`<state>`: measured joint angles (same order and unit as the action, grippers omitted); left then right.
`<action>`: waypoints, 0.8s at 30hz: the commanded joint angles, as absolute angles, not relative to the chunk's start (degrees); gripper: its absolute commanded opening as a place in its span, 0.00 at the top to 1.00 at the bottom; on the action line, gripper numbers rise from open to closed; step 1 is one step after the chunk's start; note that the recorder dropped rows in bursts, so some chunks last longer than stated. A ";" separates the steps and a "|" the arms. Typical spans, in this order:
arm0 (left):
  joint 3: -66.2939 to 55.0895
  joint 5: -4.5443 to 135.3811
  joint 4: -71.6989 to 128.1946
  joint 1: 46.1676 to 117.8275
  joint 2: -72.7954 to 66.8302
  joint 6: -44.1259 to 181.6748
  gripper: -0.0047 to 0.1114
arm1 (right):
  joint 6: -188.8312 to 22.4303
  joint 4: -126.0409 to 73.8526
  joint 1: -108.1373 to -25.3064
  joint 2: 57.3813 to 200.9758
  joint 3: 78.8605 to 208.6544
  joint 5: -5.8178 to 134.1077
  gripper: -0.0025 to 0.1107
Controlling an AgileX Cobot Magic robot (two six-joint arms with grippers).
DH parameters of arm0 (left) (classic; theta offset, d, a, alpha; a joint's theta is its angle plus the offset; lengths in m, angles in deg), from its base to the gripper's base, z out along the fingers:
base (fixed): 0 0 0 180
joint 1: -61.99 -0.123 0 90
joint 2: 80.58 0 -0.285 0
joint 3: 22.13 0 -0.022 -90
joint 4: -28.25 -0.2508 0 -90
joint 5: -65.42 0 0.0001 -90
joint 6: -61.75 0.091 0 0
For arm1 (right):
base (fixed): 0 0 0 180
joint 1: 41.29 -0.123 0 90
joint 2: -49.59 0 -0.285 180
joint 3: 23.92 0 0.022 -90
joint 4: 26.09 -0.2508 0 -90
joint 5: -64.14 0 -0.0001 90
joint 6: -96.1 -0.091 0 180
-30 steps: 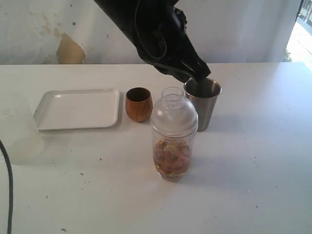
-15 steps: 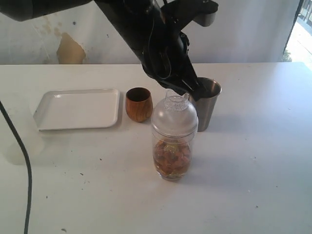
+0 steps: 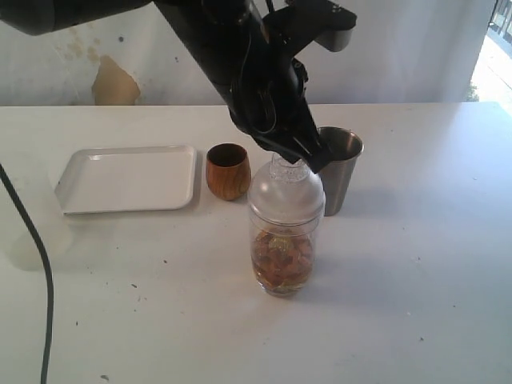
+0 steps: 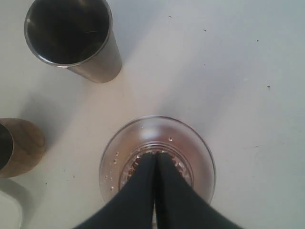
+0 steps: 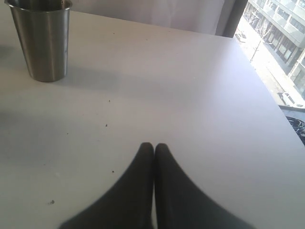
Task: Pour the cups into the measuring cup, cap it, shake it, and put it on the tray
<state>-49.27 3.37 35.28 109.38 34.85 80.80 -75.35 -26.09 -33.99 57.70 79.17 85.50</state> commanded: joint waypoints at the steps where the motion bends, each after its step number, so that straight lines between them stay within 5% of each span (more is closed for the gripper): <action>1: -49.58 2.95 35.05 109.53 34.53 81.11 0.96 | -75.09 -26.09 -33.86 57.38 78.86 85.25 0.98; 24: -49.58 -0.38 34.64 109.53 37.40 81.11 0.96 | -75.09 -26.09 -33.86 57.38 78.86 85.25 0.98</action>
